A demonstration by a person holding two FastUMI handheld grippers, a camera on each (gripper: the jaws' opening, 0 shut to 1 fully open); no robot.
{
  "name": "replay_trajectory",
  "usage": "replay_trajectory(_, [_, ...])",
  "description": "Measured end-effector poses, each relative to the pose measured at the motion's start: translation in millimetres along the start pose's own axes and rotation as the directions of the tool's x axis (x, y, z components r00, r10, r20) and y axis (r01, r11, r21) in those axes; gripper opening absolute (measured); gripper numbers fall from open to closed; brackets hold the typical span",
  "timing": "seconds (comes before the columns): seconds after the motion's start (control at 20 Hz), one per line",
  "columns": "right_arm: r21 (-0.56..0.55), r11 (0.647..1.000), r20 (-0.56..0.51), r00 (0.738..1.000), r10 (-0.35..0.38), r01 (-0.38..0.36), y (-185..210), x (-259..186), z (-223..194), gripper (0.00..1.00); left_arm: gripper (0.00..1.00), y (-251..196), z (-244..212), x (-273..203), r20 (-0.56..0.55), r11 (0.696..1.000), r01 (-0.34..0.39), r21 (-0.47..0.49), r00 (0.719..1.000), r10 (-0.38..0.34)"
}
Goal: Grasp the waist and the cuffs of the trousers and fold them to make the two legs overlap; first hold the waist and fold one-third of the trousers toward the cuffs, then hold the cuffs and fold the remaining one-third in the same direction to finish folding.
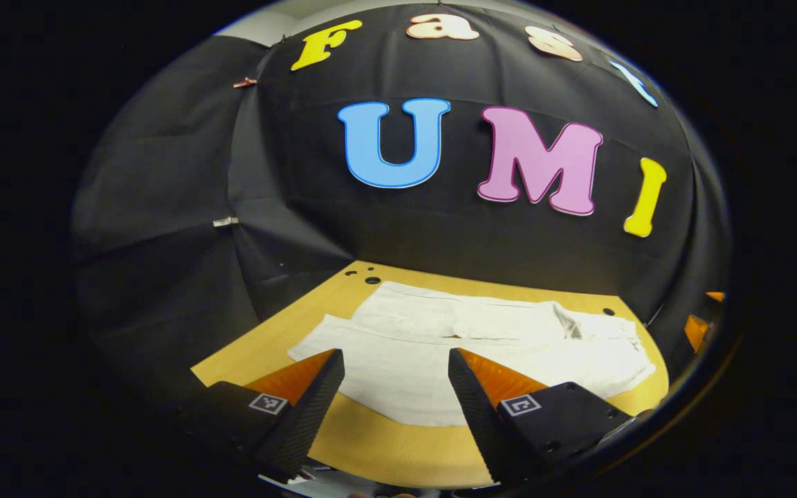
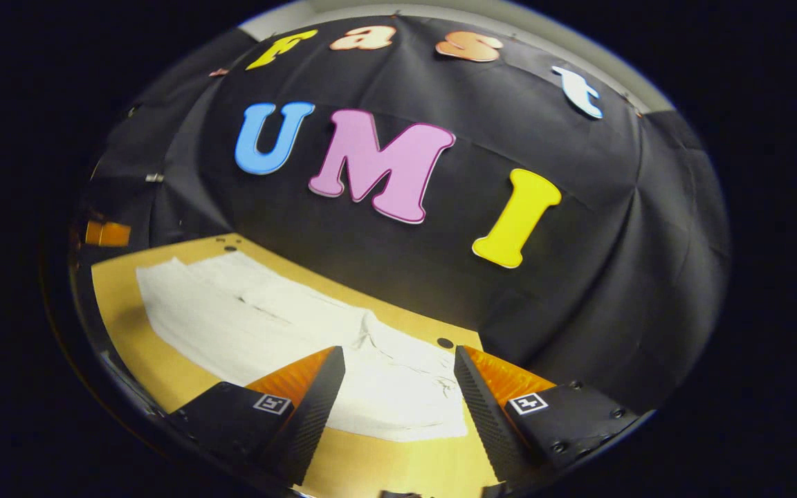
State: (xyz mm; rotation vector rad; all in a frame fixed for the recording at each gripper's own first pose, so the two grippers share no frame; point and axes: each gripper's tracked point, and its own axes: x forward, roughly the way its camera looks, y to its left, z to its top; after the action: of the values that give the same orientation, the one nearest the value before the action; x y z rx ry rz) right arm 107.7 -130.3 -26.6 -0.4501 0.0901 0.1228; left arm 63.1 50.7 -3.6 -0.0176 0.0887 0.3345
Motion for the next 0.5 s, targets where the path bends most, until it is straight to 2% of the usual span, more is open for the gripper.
replay_trajectory(0.25, [-0.237,0.966,-0.099,0.992,0.08,-0.102,-31,33,-59,0.98,0.96,-18,-13,18,-0.052,0.999,-0.031,-0.043,0.998,0.028])
replay_trajectory(0.5, [-0.356,0.901,-0.213,0.961,0.179,-0.247,-45,58,-124,0.98,0.96,-25,-33,28,-0.115,0.995,-0.09,-0.051,0.99,0.083])
